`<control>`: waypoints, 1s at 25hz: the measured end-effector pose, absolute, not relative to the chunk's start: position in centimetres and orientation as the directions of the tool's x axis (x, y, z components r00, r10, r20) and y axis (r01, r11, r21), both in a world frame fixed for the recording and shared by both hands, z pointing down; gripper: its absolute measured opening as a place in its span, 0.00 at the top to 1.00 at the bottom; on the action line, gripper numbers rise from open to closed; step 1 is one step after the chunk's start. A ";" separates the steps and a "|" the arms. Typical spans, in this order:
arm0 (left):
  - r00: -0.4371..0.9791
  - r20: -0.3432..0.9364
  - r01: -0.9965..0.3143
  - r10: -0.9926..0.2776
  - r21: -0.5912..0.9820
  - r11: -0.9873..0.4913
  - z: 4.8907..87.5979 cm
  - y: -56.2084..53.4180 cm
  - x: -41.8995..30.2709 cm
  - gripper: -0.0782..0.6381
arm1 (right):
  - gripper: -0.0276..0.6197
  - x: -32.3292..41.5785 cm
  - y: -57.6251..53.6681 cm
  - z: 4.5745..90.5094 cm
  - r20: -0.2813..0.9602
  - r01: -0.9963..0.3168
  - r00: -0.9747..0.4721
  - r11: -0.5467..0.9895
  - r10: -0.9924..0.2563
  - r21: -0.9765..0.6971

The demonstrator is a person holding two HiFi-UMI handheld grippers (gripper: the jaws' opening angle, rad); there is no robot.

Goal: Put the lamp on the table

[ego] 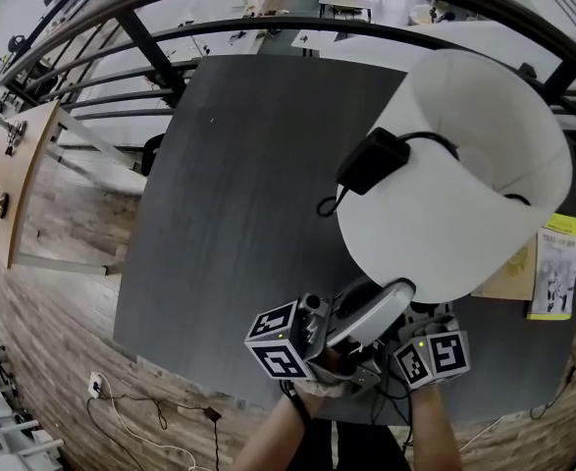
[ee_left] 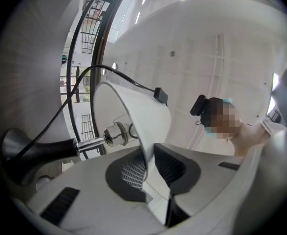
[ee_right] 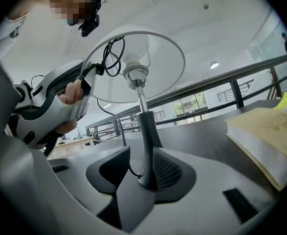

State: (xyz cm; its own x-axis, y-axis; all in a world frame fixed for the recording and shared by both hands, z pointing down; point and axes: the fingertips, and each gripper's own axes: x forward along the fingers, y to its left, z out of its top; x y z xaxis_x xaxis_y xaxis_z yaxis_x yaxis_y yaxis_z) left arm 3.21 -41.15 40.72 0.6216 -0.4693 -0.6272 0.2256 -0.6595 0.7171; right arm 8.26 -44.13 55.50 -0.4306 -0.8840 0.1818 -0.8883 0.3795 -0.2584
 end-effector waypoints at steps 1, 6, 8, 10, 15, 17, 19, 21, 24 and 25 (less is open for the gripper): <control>0.620 -0.629 0.226 -0.468 0.715 -0.661 40.8 -41.1 3.1 0.78 | 0.69 8.1 -44.2 55.5 0.183 -0.889 -0.430 0.379 -0.884 -0.257; 0.621 -0.637 0.231 -0.456 0.705 -0.671 41.2 -40.6 3.0 0.77 | 0.70 8.0 -44.3 56.0 0.186 -0.892 -0.425 0.374 -0.886 -0.256; 0.620 -0.640 0.233 -0.454 0.702 -0.672 41.4 -40.5 3.0 0.77 | 0.70 8.0 -44.2 56.1 0.186 -0.892 -0.424 0.374 -0.886 -0.255; 0.617 -0.641 0.235 -0.456 0.703 -0.672 41.5 -40.5 3.0 0.76 | 0.70 7.8 -44.1 56.3 0.189 -0.892 -0.426 0.375 -0.885 -0.254; 0.619 -0.638 0.227 -0.457 0.703 -0.674 41.7 -40.5 2.9 0.76 | 0.70 7.3 -43.5 57.0 0.203 -0.891 -0.431 0.378 -0.879 -0.254; 0.622 -0.631 0.221 -0.464 0.710 -0.668 41.7 -40.6 2.8 0.76 | 0.71 7.2 -43.4 57.2 0.205 -0.890 -0.430 0.376 -0.879 -0.257; 0.626 -0.618 0.216 -0.475 0.723 -0.656 41.7 -40.5 2.9 0.74 | 0.71 7.2 -43.2 57.2 0.211 -0.891 -0.430 0.374 -0.878 -0.259; 0.635 -0.602 0.209 -0.484 0.737 -0.643 41.7 -40.4 2.9 0.73 | 0.71 7.1 -43.0 57.0 0.213 -0.890 -0.430 0.374 -0.877 -0.259; 0.656 -0.572 0.186 -0.493 0.755 -0.629 41.6 -40.4 2.9 0.71 | 0.73 6.9 -42.6 56.8 0.215 -0.888 -0.436 0.378 -0.874 -0.263; 0.660 -0.563 0.179 -0.497 0.761 -0.624 41.6 -40.4 2.9 0.70 | 0.74 6.8 -42.4 56.8 0.219 -0.886 -0.439 0.380 -0.871 -0.266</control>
State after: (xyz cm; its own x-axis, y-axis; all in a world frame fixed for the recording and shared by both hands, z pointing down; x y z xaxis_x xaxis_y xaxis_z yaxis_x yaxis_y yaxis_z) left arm 2.87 -40.39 41.61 0.6602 -0.4970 -0.5632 0.1788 -0.6242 0.7605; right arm 6.78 -42.41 56.80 -0.4390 -0.8714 0.2188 -0.8860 0.3795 -0.2663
